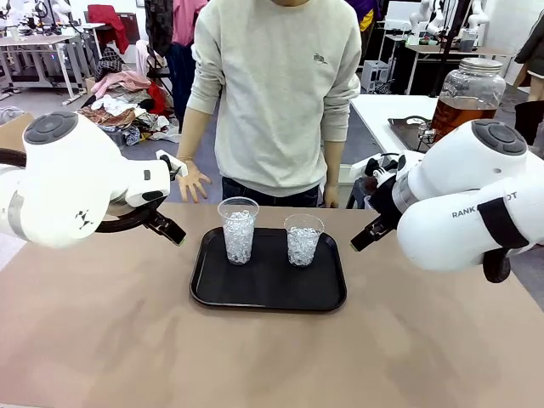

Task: Pour the drink into the iced cup.
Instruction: Pick up the iced cup indicated by the human and present it to them.

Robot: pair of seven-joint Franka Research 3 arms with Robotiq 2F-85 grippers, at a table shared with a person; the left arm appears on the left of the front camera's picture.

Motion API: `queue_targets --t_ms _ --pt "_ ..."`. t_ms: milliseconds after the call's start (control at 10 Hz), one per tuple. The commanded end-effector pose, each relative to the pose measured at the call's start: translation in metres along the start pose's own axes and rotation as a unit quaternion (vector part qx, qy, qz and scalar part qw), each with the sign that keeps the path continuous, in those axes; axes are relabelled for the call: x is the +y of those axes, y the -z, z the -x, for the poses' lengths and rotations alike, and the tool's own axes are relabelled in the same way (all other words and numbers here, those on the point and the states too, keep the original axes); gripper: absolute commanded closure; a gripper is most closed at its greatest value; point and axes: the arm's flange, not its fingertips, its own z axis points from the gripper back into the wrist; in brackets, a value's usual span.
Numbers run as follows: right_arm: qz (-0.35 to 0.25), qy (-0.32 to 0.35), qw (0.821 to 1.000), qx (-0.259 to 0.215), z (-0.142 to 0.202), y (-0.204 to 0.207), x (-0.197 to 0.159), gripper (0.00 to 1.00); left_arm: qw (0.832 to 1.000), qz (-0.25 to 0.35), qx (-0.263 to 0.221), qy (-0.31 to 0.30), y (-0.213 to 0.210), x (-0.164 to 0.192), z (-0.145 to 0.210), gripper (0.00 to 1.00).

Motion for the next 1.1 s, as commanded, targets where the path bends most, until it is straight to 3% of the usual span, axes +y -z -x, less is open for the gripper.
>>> queue_targets --t_ms 0,500,800,1000 --pt "-0.030 0.021 0.999 0.002 -0.013 -0.023 -0.011 0.00 1.000 0.009 0.003 -0.011 -0.015 0.010 -0.013 0.00" --pt "-0.077 0.067 0.995 -0.008 -0.028 -0.076 -0.034 0.00 0.998 0.051 0.028 -0.037 -0.070 0.037 -0.040 0.00" --pt "-0.155 0.122 0.979 -0.042 -0.017 -0.097 -0.055 0.00 0.983 0.150 0.029 -0.102 -0.091 0.070 -0.033 0.00" --pt "-0.243 0.167 0.953 -0.066 -0.006 -0.099 -0.070 0.00 0.960 0.228 0.013 -0.159 -0.088 0.088 -0.022 0.00"
